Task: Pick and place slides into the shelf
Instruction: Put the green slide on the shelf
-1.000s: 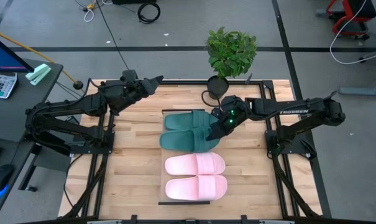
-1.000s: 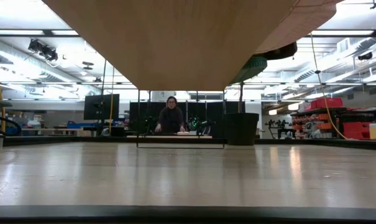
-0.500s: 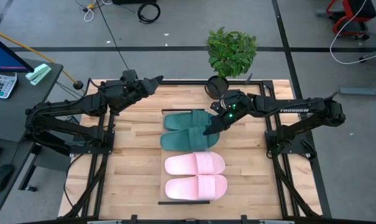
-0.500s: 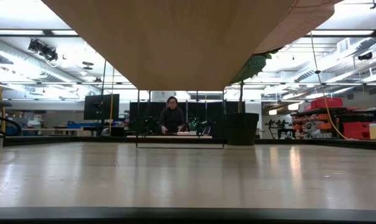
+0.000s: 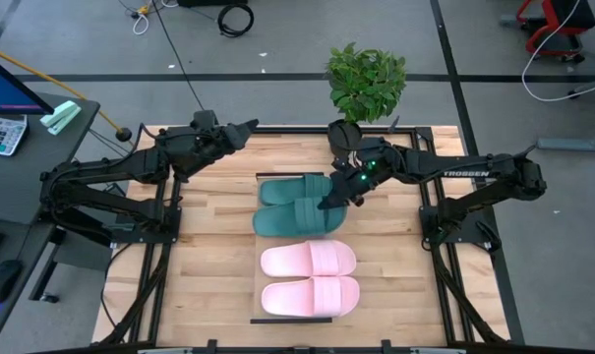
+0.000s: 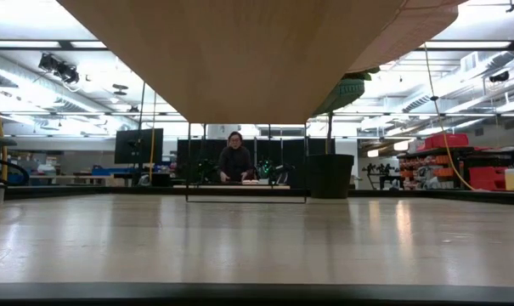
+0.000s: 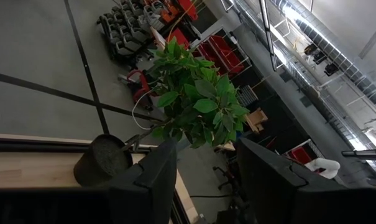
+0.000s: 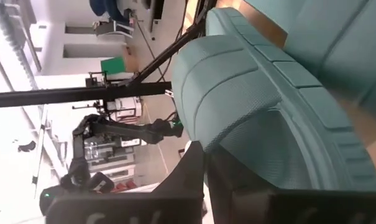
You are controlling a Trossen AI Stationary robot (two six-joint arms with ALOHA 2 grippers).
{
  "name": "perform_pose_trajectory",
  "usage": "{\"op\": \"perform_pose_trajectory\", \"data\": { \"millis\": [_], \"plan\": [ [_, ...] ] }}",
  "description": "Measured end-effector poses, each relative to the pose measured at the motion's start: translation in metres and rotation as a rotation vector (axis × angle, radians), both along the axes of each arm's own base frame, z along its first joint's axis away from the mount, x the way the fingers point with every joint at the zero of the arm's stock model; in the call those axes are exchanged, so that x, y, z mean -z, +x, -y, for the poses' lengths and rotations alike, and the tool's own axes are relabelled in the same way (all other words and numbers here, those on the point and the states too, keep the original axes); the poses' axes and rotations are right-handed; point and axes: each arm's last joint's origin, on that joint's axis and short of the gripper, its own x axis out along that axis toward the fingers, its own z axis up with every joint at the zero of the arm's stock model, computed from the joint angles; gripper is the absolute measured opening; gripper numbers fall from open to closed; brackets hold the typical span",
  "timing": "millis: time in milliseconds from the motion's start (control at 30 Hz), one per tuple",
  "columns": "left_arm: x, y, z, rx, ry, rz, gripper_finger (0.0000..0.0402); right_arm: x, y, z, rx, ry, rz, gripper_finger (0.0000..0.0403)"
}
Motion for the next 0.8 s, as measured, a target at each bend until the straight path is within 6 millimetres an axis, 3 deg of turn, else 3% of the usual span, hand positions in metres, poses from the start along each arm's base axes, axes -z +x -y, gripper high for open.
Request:
{"op": "perform_pose_trajectory", "data": {
  "millis": [400,800],
  "plan": [
    [0.0,0.0,0.0,0.0,0.001,-0.001,0.0174,-0.016,0.006,0.001,0.056,0.065,0.128,0.0004],
    [0.0,-0.001,-0.003,-0.012,0.001,0.0,0.0174,0.023,0.047,-0.006,-0.022,0.102,0.093,0.0004]
  ]
}}
